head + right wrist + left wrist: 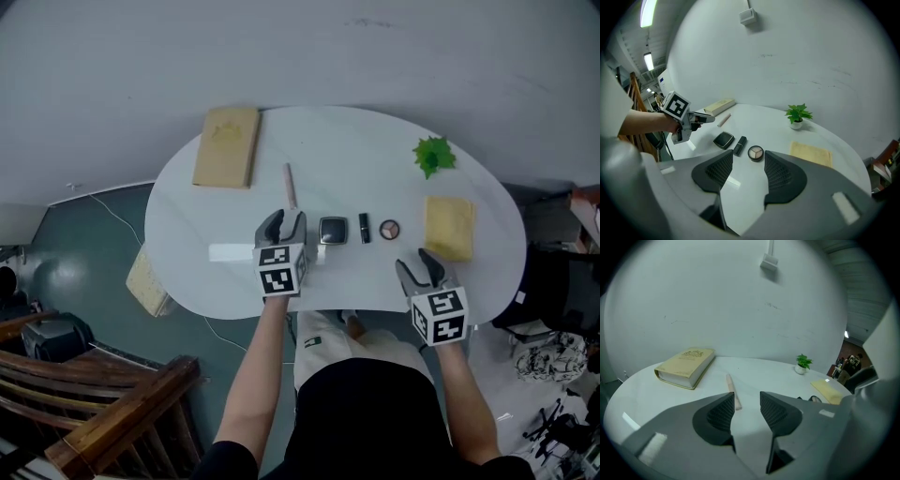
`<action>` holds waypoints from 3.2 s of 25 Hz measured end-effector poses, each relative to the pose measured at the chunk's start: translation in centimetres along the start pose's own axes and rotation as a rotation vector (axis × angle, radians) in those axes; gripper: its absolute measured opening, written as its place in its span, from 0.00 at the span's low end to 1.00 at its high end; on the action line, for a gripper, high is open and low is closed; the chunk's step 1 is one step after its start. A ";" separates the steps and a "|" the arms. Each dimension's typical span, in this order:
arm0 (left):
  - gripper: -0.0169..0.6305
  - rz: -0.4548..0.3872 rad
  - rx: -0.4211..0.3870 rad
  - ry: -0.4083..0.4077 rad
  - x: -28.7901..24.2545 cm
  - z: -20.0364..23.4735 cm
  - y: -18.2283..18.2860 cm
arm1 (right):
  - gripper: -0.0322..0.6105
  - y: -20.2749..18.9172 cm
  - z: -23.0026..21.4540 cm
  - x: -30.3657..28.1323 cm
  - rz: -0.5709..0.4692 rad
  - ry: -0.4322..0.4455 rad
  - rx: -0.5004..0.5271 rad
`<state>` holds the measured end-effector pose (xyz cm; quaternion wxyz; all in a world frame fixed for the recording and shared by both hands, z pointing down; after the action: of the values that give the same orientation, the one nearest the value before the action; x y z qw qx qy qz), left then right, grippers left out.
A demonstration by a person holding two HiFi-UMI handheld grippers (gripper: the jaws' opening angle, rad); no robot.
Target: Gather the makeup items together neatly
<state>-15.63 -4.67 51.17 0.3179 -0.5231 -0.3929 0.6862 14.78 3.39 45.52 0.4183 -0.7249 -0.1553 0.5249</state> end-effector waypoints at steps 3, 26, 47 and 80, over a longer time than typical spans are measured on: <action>0.28 0.022 0.009 0.016 -1.4 0.6 -0.7 | 0.40 0.1 0.0 0.2 0.002 -0.007 0.000; 0.16 0.120 0.012 0.110 -5.4 1.3 -2.8 | 0.40 -0.7 -1.0 0.5 0.019 -0.045 -0.045; 0.12 0.138 0.048 0.120 -1.9 0.9 -3.1 | 0.40 -0.4 -0.2 1.0 -0.016 -0.019 -0.041; 0.13 0.149 0.040 0.032 2.8 -2.9 -8.3 | 0.40 -1.1 2.2 1.4 -0.035 0.039 -0.038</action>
<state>-13.36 2.39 56.68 0.2827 -0.5552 -0.3341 0.7073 13.59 5.92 45.27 0.4167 -0.7399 -0.1698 0.5000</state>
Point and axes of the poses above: the fingertips, and each gripper's own axes: x backward along the fingers, z to its left, y out of its top, the point moved 9 cm from there along x, backward along the fingers, and after that the axes turned 9 degrees about -z, right-handed, at the moved point
